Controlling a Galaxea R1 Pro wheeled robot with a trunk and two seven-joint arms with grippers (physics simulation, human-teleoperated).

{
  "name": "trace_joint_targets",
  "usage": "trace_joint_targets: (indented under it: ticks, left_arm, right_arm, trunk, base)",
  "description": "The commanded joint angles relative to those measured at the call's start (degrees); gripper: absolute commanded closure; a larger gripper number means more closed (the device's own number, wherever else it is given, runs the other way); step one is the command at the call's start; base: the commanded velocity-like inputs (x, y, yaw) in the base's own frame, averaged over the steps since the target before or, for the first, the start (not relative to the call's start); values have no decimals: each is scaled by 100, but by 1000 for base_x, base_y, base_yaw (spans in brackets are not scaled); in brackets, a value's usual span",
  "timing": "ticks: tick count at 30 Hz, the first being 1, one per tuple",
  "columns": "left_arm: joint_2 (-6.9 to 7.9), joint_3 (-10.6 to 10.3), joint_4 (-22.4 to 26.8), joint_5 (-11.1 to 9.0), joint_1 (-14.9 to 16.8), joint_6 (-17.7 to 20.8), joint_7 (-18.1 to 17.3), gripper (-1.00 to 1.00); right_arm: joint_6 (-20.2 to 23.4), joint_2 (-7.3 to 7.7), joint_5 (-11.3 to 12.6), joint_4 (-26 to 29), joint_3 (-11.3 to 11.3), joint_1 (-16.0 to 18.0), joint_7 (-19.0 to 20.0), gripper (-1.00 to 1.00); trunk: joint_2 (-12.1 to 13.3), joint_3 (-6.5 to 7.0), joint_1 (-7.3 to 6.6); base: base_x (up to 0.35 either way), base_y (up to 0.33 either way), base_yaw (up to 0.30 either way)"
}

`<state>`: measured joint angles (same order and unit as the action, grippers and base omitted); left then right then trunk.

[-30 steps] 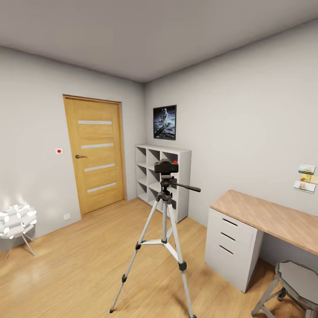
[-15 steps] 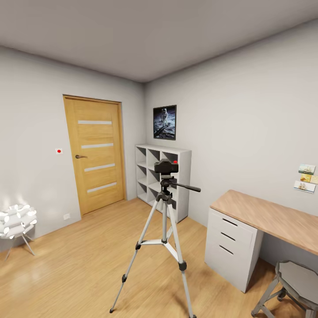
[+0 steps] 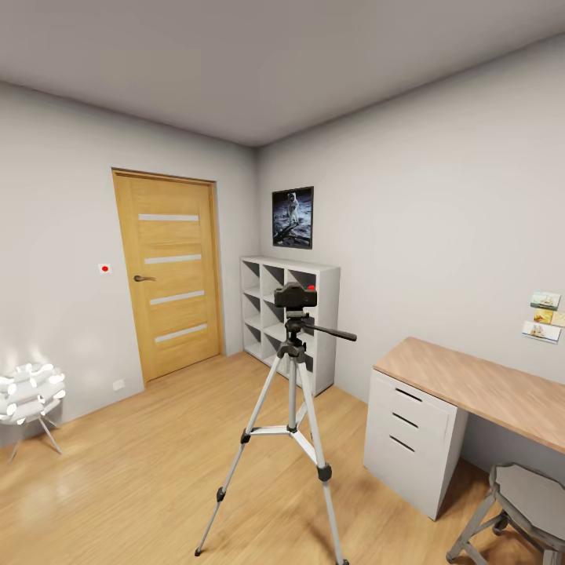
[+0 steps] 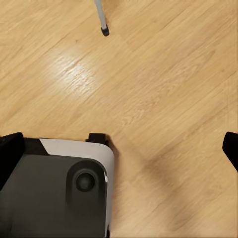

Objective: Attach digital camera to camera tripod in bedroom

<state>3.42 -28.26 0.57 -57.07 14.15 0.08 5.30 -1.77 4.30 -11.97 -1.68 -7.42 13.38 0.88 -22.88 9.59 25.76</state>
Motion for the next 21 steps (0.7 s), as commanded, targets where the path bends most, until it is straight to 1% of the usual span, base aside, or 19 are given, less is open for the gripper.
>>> trace_joint_targets:
  ticks: [1, 5, 21]
  left_arm:
    - [1, -48, 6, -41, 0, 1, 24, -100]
    - [1, -48, 7, -41, 0, 1, 24, -100]
    - [1, -48, 6, -41, 0, 1, 24, -100]
  right_arm:
    - [-18, -13, -52, -17, -49, 6, 9, -100]
    - [-19, -55, -53, -17, -49, 6, 9, -100]
    - [-17, -76, -59, -17, -48, 7, 9, -100]
  trunk:
    - [-4, -2, 2]
    - [-4, -2, 2]
    - [-4, -2, 2]
  base:
    - [0, 0, 0]
    - [0, 0, 0]
    - [0, 0, 0]
